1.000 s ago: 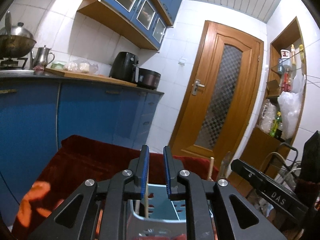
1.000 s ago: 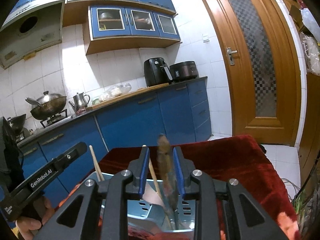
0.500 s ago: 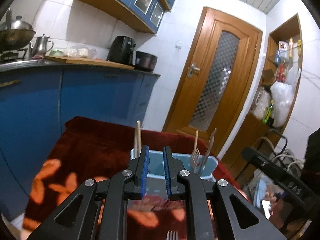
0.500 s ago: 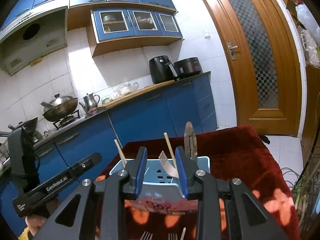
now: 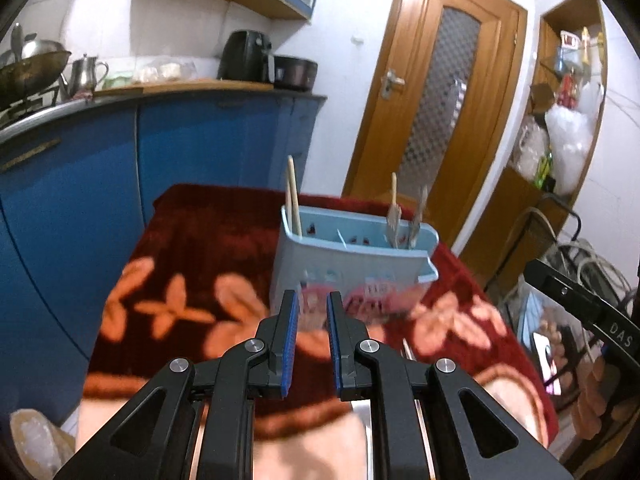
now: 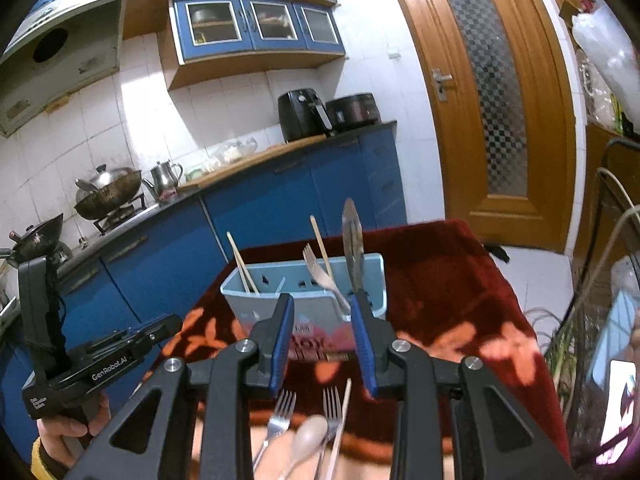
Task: Organize utensils
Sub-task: 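Lower the left tool onto a metal fork and grasp it while the right tool approaches the knife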
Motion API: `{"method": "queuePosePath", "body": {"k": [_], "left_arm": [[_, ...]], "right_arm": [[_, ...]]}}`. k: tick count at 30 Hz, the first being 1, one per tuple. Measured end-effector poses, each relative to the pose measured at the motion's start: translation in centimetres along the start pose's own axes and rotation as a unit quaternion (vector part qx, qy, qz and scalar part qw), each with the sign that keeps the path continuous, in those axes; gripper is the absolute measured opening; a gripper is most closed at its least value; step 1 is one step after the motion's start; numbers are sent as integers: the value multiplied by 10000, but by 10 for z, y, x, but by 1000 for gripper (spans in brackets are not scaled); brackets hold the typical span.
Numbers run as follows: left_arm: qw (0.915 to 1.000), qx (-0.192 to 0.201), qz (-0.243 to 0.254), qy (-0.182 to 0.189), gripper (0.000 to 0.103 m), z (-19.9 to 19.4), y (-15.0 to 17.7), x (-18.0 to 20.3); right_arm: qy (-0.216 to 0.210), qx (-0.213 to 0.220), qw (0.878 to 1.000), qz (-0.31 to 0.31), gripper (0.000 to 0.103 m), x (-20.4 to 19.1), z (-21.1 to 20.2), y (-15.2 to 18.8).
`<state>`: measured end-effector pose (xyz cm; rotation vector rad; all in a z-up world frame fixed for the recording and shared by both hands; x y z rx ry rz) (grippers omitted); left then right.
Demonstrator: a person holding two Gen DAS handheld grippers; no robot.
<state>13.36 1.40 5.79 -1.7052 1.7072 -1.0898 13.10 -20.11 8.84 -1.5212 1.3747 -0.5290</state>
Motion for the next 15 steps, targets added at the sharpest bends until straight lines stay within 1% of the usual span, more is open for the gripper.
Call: {"method": "queuePosePath", "body": {"k": [6, 11, 15], "left_arm": [[9989, -424, 190, 29, 14, 5, 25, 7], [9965, -807, 159, 150, 14, 15, 45, 12], [9939, -1065, 267, 136, 14, 23, 58, 17]], "right_arm": [[29, -432, 9989, 198, 32, 7, -1, 27], [94, -711, 9970, 297, 32, 12, 0, 49], [19, -924, 9949, 409, 33, 16, 0, 67]]}}
Point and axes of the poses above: each gripper's, at about its wrist camera, not at the fingertips, and z roughly the way its jaws point, x to its right, y to its underside, the point moved 5 cm from there along z, roughly the way its jaws point, and after that the axes turned 2 degrees about -y, right-handed, at the moved point
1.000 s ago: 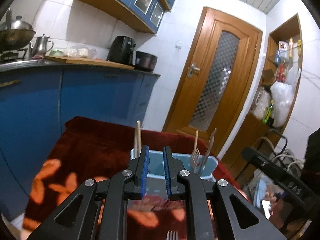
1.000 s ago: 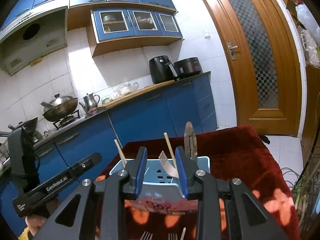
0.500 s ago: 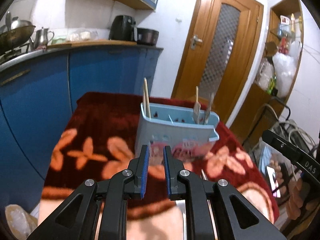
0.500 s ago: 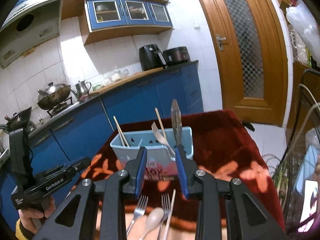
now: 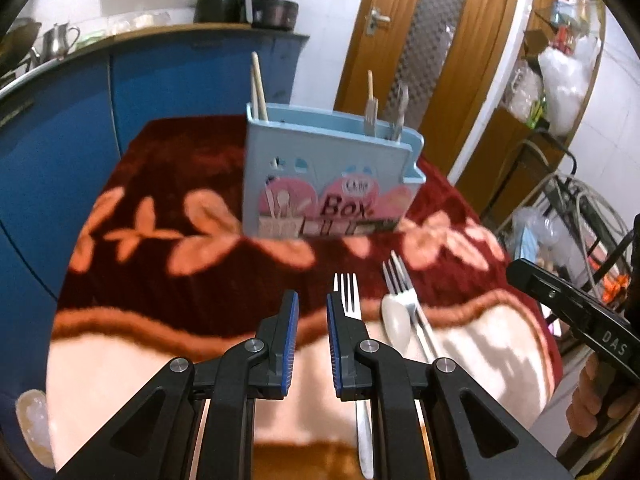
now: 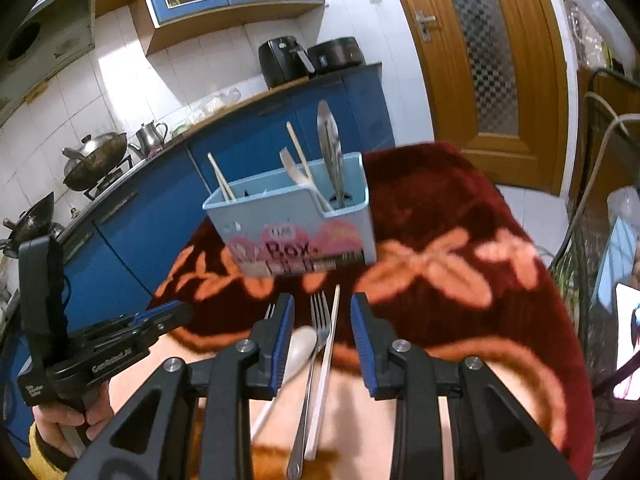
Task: Organize utensils
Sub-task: 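Lower the left tool onto a metal fork and grasp it while the right tool approaches the knife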
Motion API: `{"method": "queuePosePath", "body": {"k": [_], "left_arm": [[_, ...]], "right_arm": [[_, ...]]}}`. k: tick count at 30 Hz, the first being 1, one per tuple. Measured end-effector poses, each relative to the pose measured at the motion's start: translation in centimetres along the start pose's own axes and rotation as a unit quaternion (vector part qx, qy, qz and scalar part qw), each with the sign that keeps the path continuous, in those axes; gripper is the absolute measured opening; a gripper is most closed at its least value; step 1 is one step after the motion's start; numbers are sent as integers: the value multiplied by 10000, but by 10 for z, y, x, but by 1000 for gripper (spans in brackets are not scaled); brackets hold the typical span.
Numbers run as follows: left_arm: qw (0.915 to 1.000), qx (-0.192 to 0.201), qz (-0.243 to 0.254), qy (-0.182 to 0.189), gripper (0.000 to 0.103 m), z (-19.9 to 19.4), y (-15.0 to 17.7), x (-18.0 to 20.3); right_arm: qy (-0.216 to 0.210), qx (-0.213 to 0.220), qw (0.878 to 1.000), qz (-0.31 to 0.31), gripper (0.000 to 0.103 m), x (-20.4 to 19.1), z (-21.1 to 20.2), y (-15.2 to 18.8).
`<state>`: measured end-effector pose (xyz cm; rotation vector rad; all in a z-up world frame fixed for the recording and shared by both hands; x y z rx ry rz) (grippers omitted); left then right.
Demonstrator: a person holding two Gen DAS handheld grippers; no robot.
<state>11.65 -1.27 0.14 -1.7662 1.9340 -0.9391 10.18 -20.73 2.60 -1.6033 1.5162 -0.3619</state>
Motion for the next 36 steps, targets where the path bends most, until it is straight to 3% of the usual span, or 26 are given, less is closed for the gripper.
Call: {"method": "queuePosePath", "body": {"k": [13, 36], "left_arm": [[9967, -770, 238, 121, 14, 30, 24, 23], [9855, -1657, 328, 128, 14, 63, 35, 41]], "right_arm": [[265, -274, 9989, 273, 34, 30, 7, 28], [-28, -212, 9977, 646, 38, 65, 9, 41]]}}
Point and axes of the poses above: each gripper's, at about its wrist camera, not at the fingertips, and z roughly the way its jaws point, x to its right, y to its underside, the point moved 5 cm from there along z, roughly the way its jaws point, and after that the axes turned 2 degrees about -y, right-handed, at the moved point
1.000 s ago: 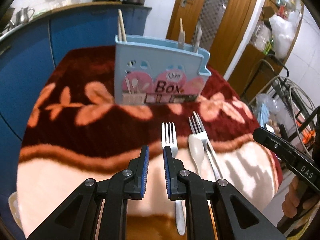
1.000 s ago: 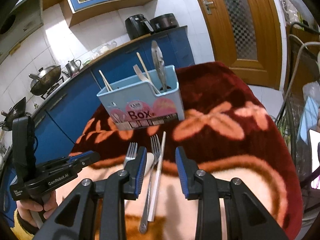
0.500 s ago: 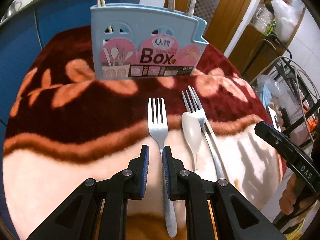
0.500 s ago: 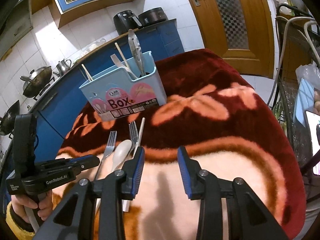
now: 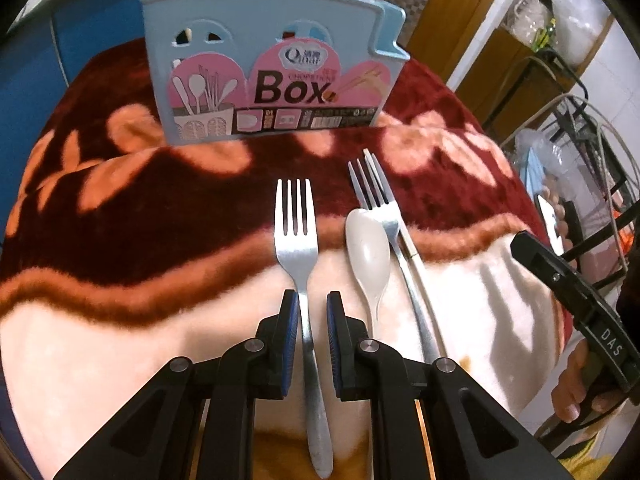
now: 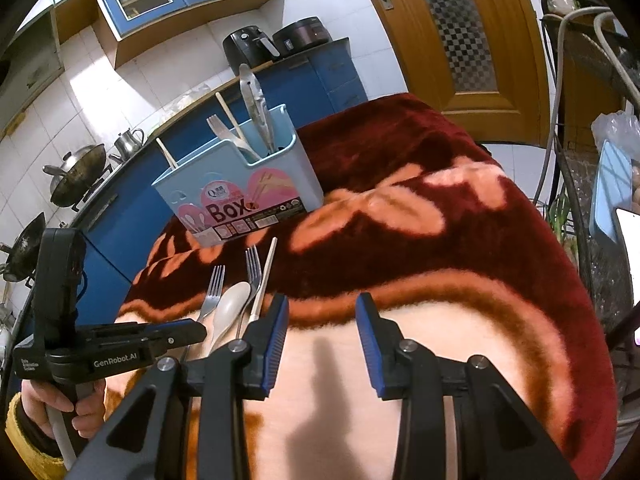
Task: Organize utensils
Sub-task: 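Lower the left tool onto a metal fork and grasp it while the right tool approaches the knife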
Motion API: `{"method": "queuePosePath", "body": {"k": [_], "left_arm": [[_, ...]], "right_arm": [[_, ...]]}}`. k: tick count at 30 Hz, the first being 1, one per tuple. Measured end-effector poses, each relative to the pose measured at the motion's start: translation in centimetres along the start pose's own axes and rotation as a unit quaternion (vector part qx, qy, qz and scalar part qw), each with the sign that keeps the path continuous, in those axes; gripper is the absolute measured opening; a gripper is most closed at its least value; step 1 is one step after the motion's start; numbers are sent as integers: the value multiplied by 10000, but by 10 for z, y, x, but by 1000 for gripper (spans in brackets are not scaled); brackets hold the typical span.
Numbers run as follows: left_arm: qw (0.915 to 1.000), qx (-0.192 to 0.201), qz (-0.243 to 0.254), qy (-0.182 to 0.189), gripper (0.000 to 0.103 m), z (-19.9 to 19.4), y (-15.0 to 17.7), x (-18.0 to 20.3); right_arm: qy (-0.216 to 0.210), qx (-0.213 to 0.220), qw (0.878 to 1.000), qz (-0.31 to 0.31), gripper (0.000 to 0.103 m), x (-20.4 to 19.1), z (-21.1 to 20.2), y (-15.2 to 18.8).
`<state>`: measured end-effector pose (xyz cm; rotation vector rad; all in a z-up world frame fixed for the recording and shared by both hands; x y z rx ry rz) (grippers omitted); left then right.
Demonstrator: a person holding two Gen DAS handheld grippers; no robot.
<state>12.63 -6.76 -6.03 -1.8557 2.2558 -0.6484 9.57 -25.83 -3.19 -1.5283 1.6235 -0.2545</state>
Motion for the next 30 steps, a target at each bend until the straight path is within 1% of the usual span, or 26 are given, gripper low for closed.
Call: {"method": "queuePosePath", "body": {"k": [3, 4, 7, 8, 10, 12, 13, 14, 15, 17, 20, 22, 25, 28, 30], "left_arm": [[9996, -234, 179, 38, 14, 4, -3, 1], [9993, -324, 164, 95, 13, 5, -6, 0], [9978, -578, -118, 300, 12, 8, -11, -8], [9974, -621, -159, 323, 12, 9, -12, -8], [9978, -606, -70, 277, 12, 9, -11, -6], [9987, -415, 122, 252, 12, 8, -10, -2], [9991, -329, 123, 257, 11, 7, -8, -1], [9993, -254, 67, 278, 7, 7, -7, -3], [9993, -202, 8, 317, 5, 6, -7, -5], [9989, -88, -123, 435, 5, 5, -6, -10], [9989, 126, -107, 444, 5, 0, -2, -11], [9981, 287, -133, 532, 5, -4, -1, -12], [9956, 703, -148, 605, 5, -18, -2, -16], [9919, 1029, -250, 707, 5, -29, -3, -19], [9893, 1255, -190, 717, 5, -36, -4, -21]], "right_arm": [[8, -11, 10000, 40, 38, 4, 1, 0], [10, -9, 10000, 54, 38, 5, 1, 0], [18, -6, 9999, 110, 38, 8, 1, 0], [21, -15, 9999, 113, 38, 9, 1, 0], [14, -34, 9999, 104, 38, 8, 2, 1], [14, -48, 10000, 80, 38, 7, 2, 2], [17, -45, 10000, 76, 39, 7, 2, 2], [22, -47, 10000, 72, 39, 7, 3, 3], [21, -54, 10000, 72, 39, 7, 3, 3], [57, -128, 9999, 100, 39, 8, 7, 5], [77, -171, 9998, 106, 39, 9, 10, 6], [103, -190, 9997, 80, 39, 7, 11, 7], [114, -200, 9997, 51, 39, 6, 12, 6], [145, -230, 9996, 24, 39, 4, 16, 6], [164, -255, 9995, 14, 39, 2, 18, 6]]}}
Point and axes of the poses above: each gripper's, at about its wrist camera, not at the fingertips, and z roughly the way its jaws point, x to its right, y to its underside, the point moved 5 cm from there along z, roughly the way its jaws point, and after that the axes turned 2 degrees about -y, right-handed, at the moved point
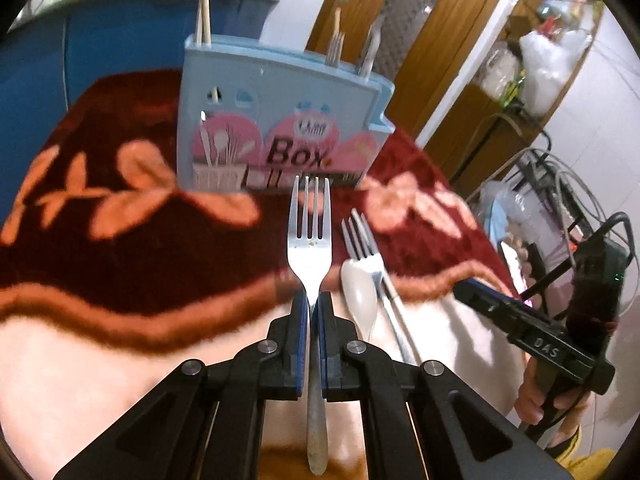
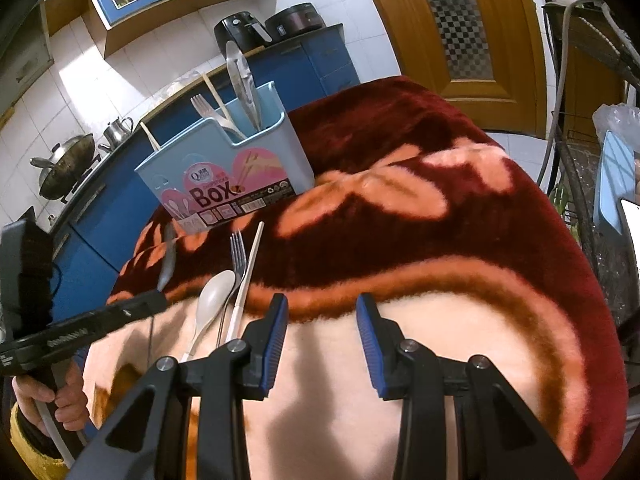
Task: Organize utensils
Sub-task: 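Lower the left tool onto a metal fork and grasp it while the right tool approaches the knife, then lift the metal fork with the left tool while the right tool grasps the metal knife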
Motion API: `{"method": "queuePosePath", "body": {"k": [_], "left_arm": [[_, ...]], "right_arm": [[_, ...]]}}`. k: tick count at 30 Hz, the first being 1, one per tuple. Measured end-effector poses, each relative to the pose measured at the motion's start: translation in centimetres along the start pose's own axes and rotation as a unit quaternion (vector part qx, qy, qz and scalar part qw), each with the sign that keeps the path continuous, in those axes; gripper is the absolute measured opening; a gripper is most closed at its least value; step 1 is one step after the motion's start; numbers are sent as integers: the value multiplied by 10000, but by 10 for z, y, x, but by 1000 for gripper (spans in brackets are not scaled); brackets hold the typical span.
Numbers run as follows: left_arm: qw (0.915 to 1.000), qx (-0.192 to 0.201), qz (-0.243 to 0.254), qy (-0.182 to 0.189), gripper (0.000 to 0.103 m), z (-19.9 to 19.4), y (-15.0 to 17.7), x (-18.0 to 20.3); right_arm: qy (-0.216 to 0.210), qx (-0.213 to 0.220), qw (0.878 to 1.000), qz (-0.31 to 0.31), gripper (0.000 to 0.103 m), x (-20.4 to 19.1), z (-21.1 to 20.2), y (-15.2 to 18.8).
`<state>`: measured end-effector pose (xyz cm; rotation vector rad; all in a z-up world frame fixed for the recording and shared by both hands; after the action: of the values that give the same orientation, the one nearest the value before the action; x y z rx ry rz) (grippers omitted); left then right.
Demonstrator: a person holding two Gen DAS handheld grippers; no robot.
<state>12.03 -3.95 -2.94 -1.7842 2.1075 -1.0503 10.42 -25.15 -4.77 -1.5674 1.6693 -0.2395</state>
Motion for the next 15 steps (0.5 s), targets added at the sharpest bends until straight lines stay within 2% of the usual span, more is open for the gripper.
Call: {"method": "queuePosePath", "body": {"k": [9, 15], "left_arm": [[9974, 705, 79, -117, 5, -17, -2, -6], [9916, 1258, 228, -209, 5, -36, -7, -9]], "right_arm": [[77, -113, 9998, -165, 39, -12, 6, -1], [96, -235, 9995, -192, 39, -17, 12, -7]]}}
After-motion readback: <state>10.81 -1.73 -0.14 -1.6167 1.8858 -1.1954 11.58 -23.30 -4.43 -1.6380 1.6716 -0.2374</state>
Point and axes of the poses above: each gripper's, at about its wrist camera, not at the fingertips, and z roughly the way its jaws point, x to its right, y to its underside, the point moved 5 cm from there along z, roughly the way its jaws point, and after that the axes turned 2 degrees about -y, right-handed, at the moved point
